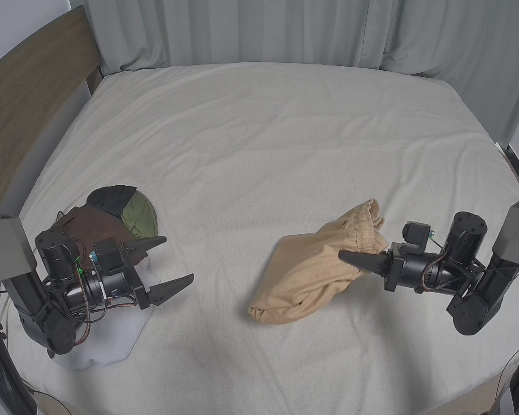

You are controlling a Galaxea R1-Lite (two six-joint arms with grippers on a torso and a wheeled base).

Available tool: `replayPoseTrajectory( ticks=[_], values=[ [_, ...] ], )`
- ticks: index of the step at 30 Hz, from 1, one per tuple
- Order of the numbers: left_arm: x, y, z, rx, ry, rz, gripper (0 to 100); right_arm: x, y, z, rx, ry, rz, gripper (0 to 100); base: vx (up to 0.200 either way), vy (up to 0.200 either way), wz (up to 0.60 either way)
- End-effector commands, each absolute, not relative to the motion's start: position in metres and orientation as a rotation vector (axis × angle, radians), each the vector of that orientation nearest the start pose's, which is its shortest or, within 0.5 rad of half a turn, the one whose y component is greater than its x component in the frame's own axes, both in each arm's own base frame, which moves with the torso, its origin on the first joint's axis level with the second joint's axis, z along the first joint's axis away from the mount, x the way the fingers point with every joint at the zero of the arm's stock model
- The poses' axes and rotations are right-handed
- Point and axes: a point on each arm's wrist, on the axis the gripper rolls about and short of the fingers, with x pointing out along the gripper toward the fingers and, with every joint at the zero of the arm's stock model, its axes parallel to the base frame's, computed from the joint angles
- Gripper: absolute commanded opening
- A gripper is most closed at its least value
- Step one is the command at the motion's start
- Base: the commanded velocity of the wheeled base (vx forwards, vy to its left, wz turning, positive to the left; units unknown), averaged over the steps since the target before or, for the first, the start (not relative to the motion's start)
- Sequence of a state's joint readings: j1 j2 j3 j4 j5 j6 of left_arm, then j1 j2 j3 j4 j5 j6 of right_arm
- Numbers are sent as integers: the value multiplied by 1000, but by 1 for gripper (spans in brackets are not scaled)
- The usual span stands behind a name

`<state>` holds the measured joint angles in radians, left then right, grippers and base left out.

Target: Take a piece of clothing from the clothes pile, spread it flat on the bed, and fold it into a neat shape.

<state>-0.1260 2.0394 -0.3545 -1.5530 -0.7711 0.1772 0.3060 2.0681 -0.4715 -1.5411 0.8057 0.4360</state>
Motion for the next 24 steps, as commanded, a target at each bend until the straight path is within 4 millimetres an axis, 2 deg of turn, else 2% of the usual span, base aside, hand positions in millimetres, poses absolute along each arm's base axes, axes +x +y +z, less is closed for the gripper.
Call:
replayPoseTrajectory(
  ticks=[1, 10, 15, 24],
  values=[
    [282, -50, 74, 124, 45, -900, 100, 304, 112, 95, 426, 247, 1094, 0, 0, 0, 0],
    [282, -49, 74, 130, 43, -895, 100, 326, 121, 113, 455, 179, 1126, 0, 0, 0, 0],
    [282, -49, 73, 130, 45, -895, 100, 345, 128, 120, 527, 170, 1143, 0, 0, 0, 0],
    [282, -49, 73, 129, 46, -896, 100, 394, 143, 117, 600, 169, 1155, 0, 0, 0, 0]
  ],
)
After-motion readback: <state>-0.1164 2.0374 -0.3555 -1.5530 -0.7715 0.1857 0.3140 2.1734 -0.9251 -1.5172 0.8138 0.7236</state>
